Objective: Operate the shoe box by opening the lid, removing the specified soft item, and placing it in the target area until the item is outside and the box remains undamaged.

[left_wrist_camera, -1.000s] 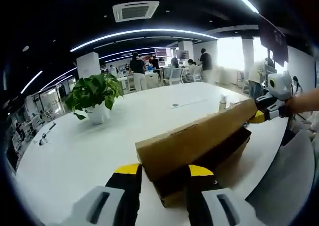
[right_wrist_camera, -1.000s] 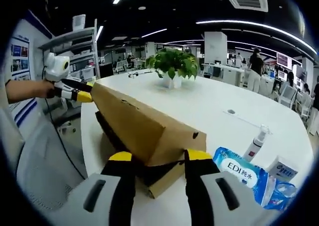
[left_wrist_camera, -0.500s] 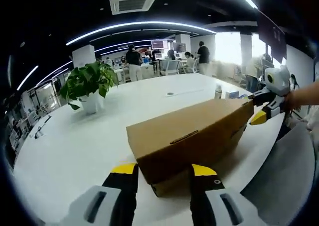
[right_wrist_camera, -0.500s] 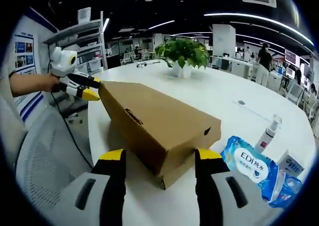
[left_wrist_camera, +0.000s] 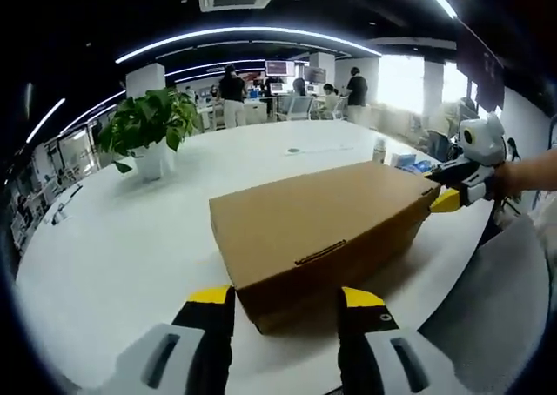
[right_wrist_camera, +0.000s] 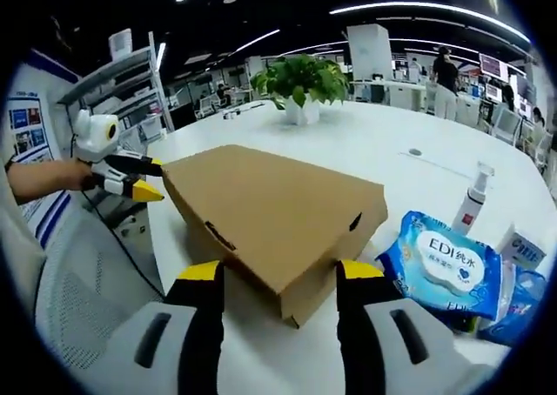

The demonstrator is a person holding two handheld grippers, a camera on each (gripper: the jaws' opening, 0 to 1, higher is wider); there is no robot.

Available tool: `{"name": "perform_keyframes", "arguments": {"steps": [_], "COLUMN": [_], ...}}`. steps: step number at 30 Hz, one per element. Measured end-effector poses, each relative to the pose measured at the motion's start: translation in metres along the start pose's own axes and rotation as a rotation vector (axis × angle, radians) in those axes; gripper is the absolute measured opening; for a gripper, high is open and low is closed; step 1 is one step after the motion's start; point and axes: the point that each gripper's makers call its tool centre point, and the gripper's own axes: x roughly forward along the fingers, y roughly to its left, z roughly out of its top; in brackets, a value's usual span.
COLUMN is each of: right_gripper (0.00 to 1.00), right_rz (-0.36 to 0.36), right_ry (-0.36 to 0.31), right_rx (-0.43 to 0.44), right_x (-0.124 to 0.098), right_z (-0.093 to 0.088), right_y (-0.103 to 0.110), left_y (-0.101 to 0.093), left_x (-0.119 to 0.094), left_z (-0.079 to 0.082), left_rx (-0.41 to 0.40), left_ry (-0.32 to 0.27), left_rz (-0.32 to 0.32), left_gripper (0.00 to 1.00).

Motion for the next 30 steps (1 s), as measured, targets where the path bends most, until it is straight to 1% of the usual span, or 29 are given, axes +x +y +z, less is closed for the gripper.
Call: {"name": "perform_keyframes", "arguments": {"steps": [4, 6, 8, 12, 17, 25, 30], "right_gripper": [0.47, 0.47, 0.46, 0.46, 0.45, 0.45, 0.45], "right_rz": [-0.011, -0.018, -0.019, -0.026, -0.04, -0.043, -0.051], "right_ry": [0.033, 0.043, 0.042, 0.054, 0.068, 0.056, 0.056], "right_rx": [-0.035, -0.046, -0.047, -0.055, -0.072, -0.059, -0.054], "right_x": [0.002, 0.004, 0.003, 0.004, 0.007, 0.009, 0.014], "right_z": [-0.009, -0.013, -0.013, -0.016, -0.019, -0.017, -0.012], "right_y": [0.0, -0.001, -0.001, -0.002, -0.003, -0.007, -0.013], "left_y": [-0.002, -0.002, -0.002, -0.001, 0.003, 0.009, 0.014], "left_x": [0.005, 0.006, 0.007, 0.01, 0.015, 0.021, 0.031], "left_z": [-0.007, -0.008, -0.011, -0.013, -0.018, -0.012, -0.006], "left_rx": [-0.073, -0.067, -0.034, -0.05, -0.035, -0.053, -0.037], "left_ry": [0.027, 0.031, 0.048, 0.061, 0.092, 0.083, 0.093], "left_rz": [-0.02, -0.019, -0.012, -0.012, 0.001, 0.006, -0.003], "left_gripper": [0.48, 0.46, 0.45, 0.44, 0.4, 0.39, 0.39]}}
